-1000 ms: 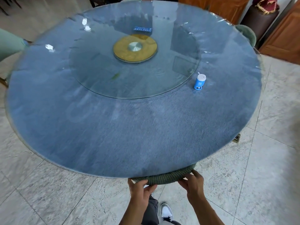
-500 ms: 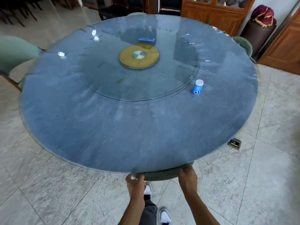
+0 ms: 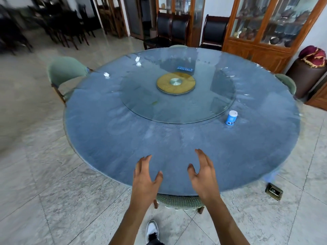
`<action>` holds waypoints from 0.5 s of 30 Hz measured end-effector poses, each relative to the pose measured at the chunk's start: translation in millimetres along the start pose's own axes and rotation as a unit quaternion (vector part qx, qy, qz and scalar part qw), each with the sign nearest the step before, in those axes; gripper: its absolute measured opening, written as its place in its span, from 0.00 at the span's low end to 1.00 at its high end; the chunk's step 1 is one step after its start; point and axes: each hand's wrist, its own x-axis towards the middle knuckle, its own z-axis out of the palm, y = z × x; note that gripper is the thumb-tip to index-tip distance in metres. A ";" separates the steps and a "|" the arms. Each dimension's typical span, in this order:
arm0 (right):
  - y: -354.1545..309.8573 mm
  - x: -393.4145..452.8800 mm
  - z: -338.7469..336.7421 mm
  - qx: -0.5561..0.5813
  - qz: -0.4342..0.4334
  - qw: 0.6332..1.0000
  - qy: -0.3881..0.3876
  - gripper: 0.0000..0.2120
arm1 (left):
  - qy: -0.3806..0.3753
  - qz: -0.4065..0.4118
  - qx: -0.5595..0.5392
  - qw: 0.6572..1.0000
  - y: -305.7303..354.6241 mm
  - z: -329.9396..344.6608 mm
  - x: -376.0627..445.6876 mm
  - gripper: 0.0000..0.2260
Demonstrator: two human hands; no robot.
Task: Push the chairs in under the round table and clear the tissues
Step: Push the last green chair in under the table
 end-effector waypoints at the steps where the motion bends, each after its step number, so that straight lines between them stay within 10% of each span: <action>1: -10.7 5.6 -2.8 0.000 -0.024 1.000 0.004 0.27 | 0.009 0.012 0.020 1.000 7.7 -10.1 4.7 0.28; 15: -190.0 61.6 80.2 0.048 -0.212 0.975 -0.035 0.31 | 0.199 0.065 0.068 0.975 1.2 -179.2 81.4 0.32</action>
